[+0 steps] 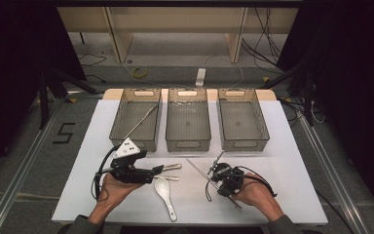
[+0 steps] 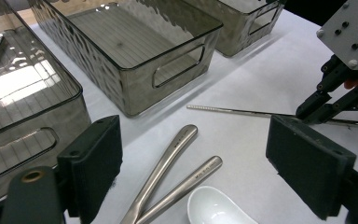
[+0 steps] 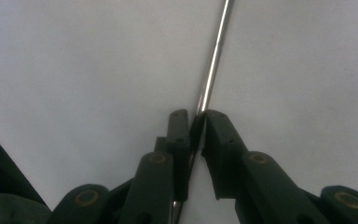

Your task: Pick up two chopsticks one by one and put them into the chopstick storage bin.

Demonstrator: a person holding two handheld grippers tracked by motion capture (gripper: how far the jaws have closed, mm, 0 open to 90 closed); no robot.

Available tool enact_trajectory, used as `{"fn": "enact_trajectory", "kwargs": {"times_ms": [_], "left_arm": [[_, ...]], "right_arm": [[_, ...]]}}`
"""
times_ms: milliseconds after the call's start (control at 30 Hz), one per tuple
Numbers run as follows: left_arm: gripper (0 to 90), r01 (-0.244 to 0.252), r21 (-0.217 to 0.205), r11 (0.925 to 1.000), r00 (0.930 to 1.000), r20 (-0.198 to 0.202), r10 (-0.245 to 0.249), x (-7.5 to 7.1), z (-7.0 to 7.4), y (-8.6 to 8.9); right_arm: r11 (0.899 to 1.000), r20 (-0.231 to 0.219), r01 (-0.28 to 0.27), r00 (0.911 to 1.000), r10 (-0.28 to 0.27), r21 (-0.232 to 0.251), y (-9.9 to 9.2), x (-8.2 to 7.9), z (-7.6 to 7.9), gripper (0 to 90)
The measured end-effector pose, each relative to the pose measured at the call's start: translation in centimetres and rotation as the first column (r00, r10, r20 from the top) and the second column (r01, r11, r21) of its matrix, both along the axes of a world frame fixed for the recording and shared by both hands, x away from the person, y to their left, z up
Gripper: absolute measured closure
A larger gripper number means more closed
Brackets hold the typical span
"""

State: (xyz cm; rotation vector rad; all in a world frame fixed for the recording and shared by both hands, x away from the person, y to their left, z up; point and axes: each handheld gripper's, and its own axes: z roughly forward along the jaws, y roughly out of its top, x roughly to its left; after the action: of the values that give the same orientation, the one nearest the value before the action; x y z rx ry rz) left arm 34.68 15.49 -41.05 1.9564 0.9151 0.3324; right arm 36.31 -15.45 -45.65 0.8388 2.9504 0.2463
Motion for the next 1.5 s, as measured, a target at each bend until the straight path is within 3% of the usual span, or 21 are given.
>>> {"fn": "enact_trajectory", "kwargs": {"times_ms": [433, 633, 933, 1100, 1267, 1400, 1500], "left_arm": [[18.5, 0.0, 0.004, 1.0, 1.0, 0.002, 0.0, 0.0, -0.1, 0.0], [18.5, 0.003, 0.0, 1.0, 1.0, -0.001, -0.003, 0.0, -0.1, 0.0], [18.7, 0.012, 0.009, 0.9999, 0.9998, -0.019, -0.012, 0.2, -0.2, -0.2], [18.9, 0.06, 0.043, 0.9973, 0.9973, -0.046, -0.058, 0.2, -0.5, -0.9], [19.4, 0.14, 0.11, 0.984, 0.9881, -0.079, -0.132, 0.4, -0.7, -2.3], [20.1, 0.186, 0.163, 0.969, 0.9817, -0.073, -0.176, 0.5, -0.7, -3.6], [20.9, 0.23, 0.195, 0.9535, 0.9728, -0.077, -0.219, 0.6, -0.6, -4.6]], "right_arm": [[1.0, -0.018, 0.011, 0.9998, -0.011, -0.002, 0.1, 0.2, 0.0, 85.7], [1.0, 0.018, -0.004, 0.9998, 0.005, -0.026, 0.1, 0.1, 0.2, 86.0], [1.0, 0.06, 0.013, 0.9981, -0.014, 0.008, -1.2, 0.5, 1.9, 86.2], [0.999, 0.079, -0.008, 0.9969, 0.005, 0.036, -1.7, 0.5, 3.0, 86.2], [0.997, 0.093, -0.049, 0.9947, 0.044, 0.054, -1.3, 0.1, 4.0, 86.1], [0.995, 0.091, -0.089, 0.9922, 0.084, 0.044, -0.5, -0.5, 4.7, 86.1], [0.992, 0.1, -0.114, 0.989, 0.109, 0.047, 0.1, -0.9, 5.1, 86.1]]}}
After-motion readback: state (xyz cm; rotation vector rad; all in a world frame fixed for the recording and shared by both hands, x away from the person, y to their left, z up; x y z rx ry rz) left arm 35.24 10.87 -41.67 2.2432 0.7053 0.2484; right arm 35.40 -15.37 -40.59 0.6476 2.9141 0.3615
